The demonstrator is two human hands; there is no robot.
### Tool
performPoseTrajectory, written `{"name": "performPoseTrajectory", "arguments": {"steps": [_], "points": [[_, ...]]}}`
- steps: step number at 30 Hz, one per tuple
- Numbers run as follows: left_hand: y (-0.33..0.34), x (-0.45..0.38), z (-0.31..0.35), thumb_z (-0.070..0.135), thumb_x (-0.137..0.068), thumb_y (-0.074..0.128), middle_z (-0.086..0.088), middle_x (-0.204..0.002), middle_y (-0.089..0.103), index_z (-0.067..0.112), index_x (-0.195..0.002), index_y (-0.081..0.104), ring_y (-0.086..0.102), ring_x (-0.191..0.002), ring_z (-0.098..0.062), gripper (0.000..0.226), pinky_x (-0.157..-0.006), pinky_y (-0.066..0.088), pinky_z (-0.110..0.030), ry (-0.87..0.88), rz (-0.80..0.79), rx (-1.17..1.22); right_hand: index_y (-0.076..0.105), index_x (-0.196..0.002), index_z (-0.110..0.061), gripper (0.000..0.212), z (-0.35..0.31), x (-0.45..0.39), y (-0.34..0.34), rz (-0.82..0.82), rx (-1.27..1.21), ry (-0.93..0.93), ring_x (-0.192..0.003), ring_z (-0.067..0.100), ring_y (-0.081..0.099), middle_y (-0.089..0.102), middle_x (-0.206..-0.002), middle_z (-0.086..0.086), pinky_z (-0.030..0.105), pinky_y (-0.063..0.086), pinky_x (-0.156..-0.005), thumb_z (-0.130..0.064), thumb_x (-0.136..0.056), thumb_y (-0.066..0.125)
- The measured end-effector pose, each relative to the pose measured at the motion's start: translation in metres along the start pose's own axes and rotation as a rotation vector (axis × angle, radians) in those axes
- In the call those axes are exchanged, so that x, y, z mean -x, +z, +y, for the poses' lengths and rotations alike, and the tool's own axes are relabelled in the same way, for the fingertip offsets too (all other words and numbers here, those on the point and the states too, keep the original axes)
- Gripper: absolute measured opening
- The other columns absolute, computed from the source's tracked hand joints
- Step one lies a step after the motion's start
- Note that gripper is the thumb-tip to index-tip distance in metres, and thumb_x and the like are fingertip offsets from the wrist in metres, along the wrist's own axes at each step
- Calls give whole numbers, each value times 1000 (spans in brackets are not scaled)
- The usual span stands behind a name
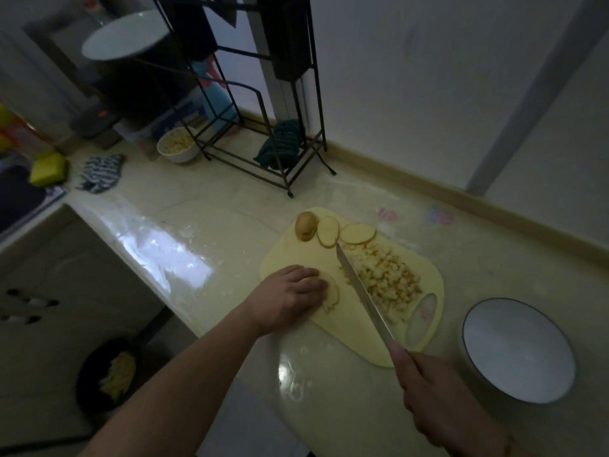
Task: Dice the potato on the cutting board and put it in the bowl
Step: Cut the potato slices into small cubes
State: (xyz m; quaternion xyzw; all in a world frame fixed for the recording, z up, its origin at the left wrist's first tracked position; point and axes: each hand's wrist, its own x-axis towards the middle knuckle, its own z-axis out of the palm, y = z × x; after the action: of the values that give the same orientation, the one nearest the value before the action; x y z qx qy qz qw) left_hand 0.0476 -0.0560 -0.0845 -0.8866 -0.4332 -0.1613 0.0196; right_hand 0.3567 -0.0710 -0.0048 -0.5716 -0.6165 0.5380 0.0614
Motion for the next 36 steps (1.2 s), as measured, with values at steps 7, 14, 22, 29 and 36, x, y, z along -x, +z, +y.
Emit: {"name": "performPoseTrajectory", "arguments": {"steps": [7, 14, 22, 29, 36], "points": [[7, -5, 21, 23, -101, 56, -14, -111, 69, 7, -108, 75, 64, -100, -34, 26, -85, 53, -40, -127, 83, 41, 42, -58, -15, 58, -1, 3, 10, -3, -31, 3, -42, 6, 38, 43, -45, -4, 24, 27, -51, -63, -89, 35], [6, 0, 26, 19, -101, 56, -11, -105, 69, 7, -105, 76, 64, -97, -32, 24, -83, 52, -40, -151, 105, 63, 44, -57, -16, 56, -7, 7, 7, -10, -21, 21, -43, 5, 41, 47, -45, -4, 23, 30, -52, -60, -91, 36], [4, -3, 24, 18, -100, 57, -10, -105, 69, 7, -102, 76, 63, -97, -30, 23, -84, 50, -38, -132, 76, 93, 46, -62, -16, 53, -14, 12, 5, -44, 63, 1, -39, 0, 42, 52, -55, -1, 20, 32, -49, -56, -95, 33], [2, 1, 13, 14, -93, 67, -8, -112, 70, 8, -104, 77, 63, -100, -28, 15, -87, 50, -38, -90, 16, 130, 46, -62, -16, 53, -12, 11, 5, -41, 40, 4, -38, 0, 42, 50, -53, -3, 19, 30, -48, -57, -93, 34], [-6, 4, 9, 14, -97, 60, -7, -113, 68, 11, -108, 74, 63, -102, -28, 18, -90, 49, -40, -11, -34, 39, 49, -64, -16, 54, -9, 8, 7, -49, 23, 8, -38, 0, 43, 51, -55, -2, 16, 29, -46, -60, -92, 34]]}}
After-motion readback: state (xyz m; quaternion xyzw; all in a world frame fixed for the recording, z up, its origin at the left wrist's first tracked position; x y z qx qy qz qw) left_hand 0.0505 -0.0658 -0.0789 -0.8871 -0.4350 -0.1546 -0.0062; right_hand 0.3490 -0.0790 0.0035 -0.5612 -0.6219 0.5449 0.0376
